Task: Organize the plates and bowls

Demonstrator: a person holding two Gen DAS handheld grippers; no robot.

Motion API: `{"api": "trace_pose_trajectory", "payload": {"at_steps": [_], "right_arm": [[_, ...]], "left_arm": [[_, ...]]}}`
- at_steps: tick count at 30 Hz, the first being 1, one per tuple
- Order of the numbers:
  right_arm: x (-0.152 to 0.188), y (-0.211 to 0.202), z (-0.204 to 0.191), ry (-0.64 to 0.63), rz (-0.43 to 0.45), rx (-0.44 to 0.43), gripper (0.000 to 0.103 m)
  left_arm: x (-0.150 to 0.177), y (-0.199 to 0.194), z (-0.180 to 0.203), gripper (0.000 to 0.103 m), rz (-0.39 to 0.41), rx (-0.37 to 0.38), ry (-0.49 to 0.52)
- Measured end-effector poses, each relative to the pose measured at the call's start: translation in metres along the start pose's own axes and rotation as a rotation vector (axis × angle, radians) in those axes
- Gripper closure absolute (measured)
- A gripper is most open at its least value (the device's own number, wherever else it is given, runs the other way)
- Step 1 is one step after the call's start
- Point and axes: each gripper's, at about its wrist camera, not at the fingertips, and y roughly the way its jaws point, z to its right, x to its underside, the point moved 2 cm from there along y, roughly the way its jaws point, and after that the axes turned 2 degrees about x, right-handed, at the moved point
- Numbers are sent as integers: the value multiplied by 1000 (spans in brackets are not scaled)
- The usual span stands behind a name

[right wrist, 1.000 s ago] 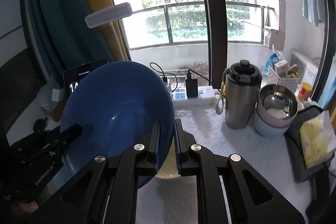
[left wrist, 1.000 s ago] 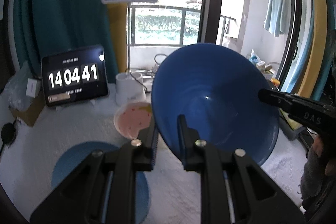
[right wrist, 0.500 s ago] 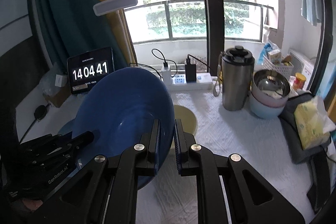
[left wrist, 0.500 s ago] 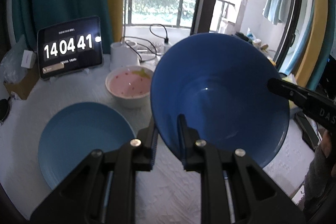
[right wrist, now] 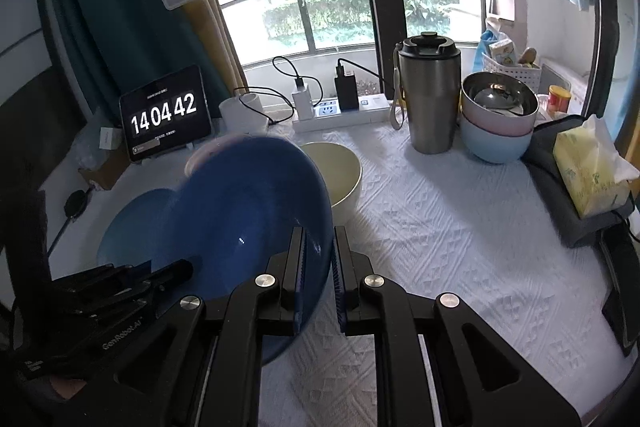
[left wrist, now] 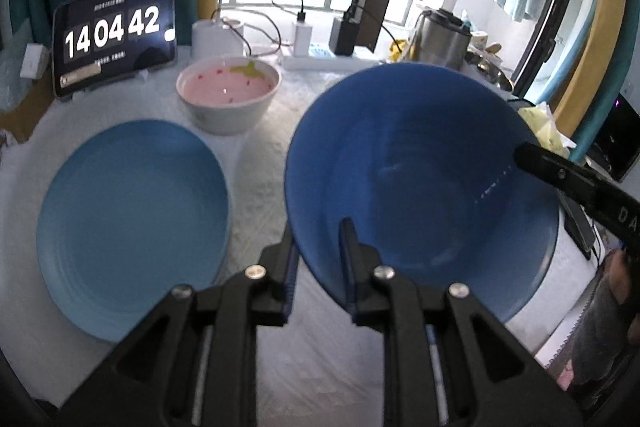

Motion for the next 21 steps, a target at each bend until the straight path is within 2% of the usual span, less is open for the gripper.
{"api": "trace_pose_trajectory", "payload": {"at_steps": [7, 12, 18, 21], "right_arm": [[11, -10, -4, 18, -1, -10, 87], [18, -11, -2, 44, -23, -17, 87], [29, 3, 3, 62, -78, -16, 86], [33, 15, 6, 75, -106, -4, 86]], "left_arm": [[10, -13, 4, 84, 8, -16, 22], [17, -14, 5, 83, -17, -10, 26], [24, 1, 1, 83, -75, -7, 15], [23, 3, 1, 82, -59, -8, 19]]}}
